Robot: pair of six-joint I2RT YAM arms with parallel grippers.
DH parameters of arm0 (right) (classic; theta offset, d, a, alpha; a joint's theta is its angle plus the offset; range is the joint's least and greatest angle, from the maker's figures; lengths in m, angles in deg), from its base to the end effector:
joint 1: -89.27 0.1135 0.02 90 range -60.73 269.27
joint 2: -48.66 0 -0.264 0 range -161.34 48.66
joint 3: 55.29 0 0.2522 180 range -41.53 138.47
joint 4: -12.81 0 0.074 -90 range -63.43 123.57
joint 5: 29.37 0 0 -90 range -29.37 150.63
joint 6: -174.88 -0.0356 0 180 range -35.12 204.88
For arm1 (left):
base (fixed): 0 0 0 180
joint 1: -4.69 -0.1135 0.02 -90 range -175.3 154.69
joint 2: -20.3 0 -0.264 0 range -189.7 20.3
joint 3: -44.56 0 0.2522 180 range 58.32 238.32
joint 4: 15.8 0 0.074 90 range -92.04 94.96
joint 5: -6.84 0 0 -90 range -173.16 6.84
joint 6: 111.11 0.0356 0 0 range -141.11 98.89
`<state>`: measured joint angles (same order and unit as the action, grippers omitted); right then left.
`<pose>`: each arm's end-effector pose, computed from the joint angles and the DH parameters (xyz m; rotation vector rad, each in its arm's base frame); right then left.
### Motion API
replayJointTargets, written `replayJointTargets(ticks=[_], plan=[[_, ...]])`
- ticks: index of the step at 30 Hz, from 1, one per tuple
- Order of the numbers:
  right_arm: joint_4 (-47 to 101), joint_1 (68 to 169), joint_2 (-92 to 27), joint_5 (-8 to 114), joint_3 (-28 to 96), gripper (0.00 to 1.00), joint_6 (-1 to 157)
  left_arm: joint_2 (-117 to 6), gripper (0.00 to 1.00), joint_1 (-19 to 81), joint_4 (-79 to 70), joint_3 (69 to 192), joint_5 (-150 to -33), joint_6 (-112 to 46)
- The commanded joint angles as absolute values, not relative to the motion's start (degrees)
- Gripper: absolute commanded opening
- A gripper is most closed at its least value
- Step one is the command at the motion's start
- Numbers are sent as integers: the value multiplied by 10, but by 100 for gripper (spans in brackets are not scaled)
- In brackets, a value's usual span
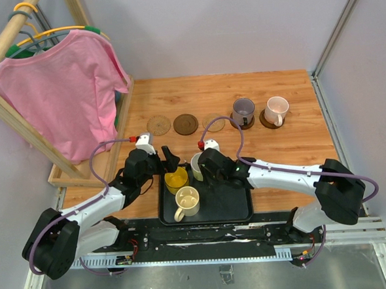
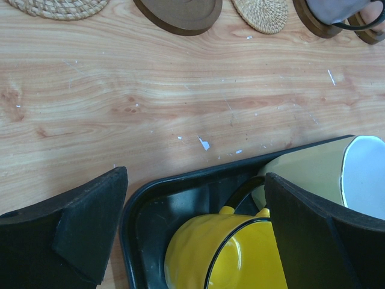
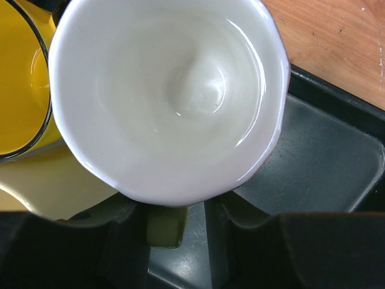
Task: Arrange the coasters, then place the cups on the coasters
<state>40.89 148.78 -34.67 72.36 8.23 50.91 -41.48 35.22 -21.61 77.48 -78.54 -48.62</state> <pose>0.1583 0.2545 0.2095 -0.4465 2.4077 0.5137 0.1882 -0.1077 0.1815 -0.0006 2.0179 -0.5759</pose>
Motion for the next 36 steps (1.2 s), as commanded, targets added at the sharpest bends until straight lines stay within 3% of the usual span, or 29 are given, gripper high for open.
replayJointTargets(ticks=[1, 4, 8, 14, 22, 26, 32, 36], plan=[[394, 1497, -353, 737, 71, 34, 503, -413, 100, 357, -221, 770, -773, -492], [392, 1499, -358, 735, 70, 28, 505, -411, 100, 358, -223, 767, -772, -494], [392, 1500, -364, 738, 70, 12, 506, -409, 100, 358, -223, 765, -771, -495], [400, 1502, -378, 741, 76, 29, 508, -404, 100, 358, -223, 763, -770, -496], [402, 1503, -392, 738, 84, 32, 511, -403, 100, 359, -223, 761, -769, -497], [402, 1506, -392, 739, 87, 24, 515, -404, 100, 358, -225, 762, -768, -497], [403, 1510, -385, 741, 87, 2, 521, -406, 100, 358, -226, 761, -767, -497], [414, 1514, -378, 752, 91, 1, 526, -407, 100, 358, -227, 762, -769, -498]])
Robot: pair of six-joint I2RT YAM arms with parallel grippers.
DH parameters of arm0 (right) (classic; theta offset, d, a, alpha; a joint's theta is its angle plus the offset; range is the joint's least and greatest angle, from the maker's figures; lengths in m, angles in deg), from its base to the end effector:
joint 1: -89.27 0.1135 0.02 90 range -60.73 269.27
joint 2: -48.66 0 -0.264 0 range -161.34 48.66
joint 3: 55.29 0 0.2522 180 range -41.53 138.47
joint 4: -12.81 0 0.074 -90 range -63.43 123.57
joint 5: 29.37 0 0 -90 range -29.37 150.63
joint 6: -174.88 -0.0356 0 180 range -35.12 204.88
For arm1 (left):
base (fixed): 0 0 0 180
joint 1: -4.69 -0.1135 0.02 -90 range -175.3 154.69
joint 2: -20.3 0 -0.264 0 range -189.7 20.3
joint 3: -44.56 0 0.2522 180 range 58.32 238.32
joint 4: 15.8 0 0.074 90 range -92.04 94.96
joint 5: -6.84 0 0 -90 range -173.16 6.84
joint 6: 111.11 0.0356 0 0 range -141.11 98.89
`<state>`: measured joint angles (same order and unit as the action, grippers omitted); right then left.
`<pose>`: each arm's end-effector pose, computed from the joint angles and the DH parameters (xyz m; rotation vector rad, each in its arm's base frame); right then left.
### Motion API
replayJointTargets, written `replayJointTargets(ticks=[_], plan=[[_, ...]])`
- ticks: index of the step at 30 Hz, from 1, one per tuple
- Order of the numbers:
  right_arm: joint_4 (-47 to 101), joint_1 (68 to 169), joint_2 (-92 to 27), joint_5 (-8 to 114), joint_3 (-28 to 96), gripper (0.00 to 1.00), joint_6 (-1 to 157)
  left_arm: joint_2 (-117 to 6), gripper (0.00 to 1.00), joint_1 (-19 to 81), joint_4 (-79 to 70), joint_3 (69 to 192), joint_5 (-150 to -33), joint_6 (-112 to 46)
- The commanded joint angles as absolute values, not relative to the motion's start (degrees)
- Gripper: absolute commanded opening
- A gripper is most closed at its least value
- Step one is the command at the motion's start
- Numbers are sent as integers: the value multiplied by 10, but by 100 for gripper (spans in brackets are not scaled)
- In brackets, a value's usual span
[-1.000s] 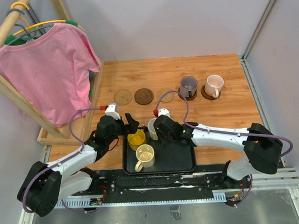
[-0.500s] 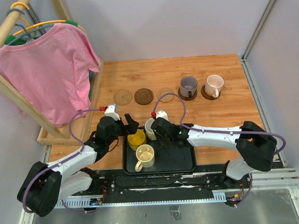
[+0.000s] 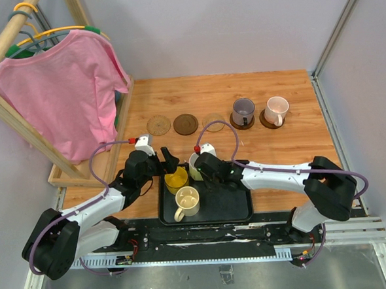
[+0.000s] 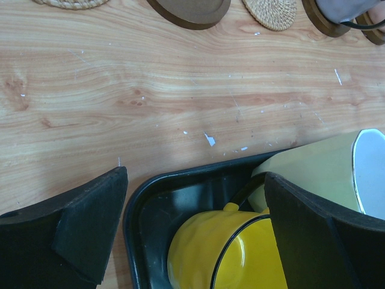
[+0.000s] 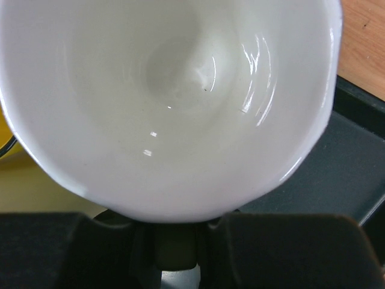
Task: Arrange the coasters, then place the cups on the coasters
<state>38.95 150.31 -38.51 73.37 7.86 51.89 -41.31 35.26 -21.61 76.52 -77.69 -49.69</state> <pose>0.1555 0.2648 0.1910 -0.5019 2.4220 0.4671 0.1858 -0.1058 0.1768 -0.0279 2.0303 -0.5682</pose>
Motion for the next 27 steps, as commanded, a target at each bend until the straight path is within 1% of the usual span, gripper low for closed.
replayJointTargets(ticks=[1, 7, 14, 19, 27], plan=[[420, 1516, -375, 759, 94, 1, 528, -407, 100, 358, -227, 762, -769, -498], [480, 1529, -343, 818, 129, 1, 536, -403, 100, 358, -226, 761, -769, -497], [570, 1529, -329, 900, 208, 1, 532, -403, 100, 359, -227, 764, -770, -493], [573, 1516, -349, 950, 257, 1, 547, -403, 100, 358, -226, 768, -772, -486], [508, 1480, -365, 932, 260, 1, 582, -401, 100, 358, -220, 769, -769, -480]])
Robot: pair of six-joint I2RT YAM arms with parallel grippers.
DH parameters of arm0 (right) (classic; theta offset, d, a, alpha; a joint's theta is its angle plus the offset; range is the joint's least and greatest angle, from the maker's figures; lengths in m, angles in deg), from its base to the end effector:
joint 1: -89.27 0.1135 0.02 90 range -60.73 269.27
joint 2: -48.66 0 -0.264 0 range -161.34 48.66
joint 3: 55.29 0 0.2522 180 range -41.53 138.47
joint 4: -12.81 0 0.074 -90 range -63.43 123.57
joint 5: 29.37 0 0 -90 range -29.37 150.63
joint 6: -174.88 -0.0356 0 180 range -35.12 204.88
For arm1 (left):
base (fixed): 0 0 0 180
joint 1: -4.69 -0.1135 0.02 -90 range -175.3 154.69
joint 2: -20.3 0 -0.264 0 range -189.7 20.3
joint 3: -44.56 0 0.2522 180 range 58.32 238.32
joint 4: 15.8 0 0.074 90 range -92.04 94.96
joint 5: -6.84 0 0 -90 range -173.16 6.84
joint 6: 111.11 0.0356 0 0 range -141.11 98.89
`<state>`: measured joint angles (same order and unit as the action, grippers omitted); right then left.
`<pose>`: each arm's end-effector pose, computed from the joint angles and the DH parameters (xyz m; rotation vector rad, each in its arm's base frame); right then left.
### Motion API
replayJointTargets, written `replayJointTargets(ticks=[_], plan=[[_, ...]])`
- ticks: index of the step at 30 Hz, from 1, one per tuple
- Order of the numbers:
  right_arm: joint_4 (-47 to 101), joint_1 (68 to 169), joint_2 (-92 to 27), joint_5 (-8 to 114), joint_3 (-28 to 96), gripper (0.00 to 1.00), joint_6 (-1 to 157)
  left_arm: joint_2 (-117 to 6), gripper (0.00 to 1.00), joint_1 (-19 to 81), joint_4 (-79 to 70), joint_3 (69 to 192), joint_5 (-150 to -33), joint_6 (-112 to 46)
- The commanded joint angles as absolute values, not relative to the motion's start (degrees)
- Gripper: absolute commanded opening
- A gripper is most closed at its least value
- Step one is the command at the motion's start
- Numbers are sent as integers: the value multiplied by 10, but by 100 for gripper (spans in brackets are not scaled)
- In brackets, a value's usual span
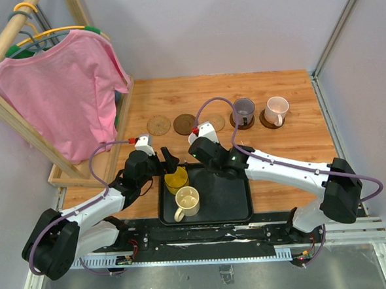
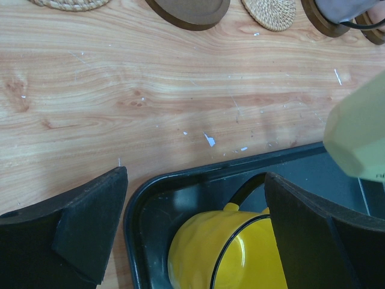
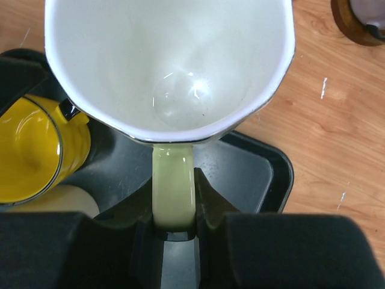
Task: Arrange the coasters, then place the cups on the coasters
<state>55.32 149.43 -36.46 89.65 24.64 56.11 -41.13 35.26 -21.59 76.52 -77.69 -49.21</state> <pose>0.1739 0.2685 0.2760 -0.3953 2.2473 0.1959 0.1856 -0.1057 0.1773 -0.0196 2.0268 -0.5641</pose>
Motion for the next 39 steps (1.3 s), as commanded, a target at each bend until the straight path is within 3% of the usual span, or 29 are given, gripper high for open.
replayJointTargets(ticks=[1, 10, 18, 39], plan=[[499, 1477, -364, 933, 255, 1, 586, -401, 100, 358, -220, 767, -767, -480], [396, 1398, -367, 905, 224, 1, 602, -428, 100, 358, -232, 775, -767, -474], [312, 1343, -443, 917, 257, 1, 596, -467, 100, 358, -242, 796, -761, -456], [166, 1289, -595, 952, 332, 1, 615, -494, 100, 359, -249, 808, -758, -428]])
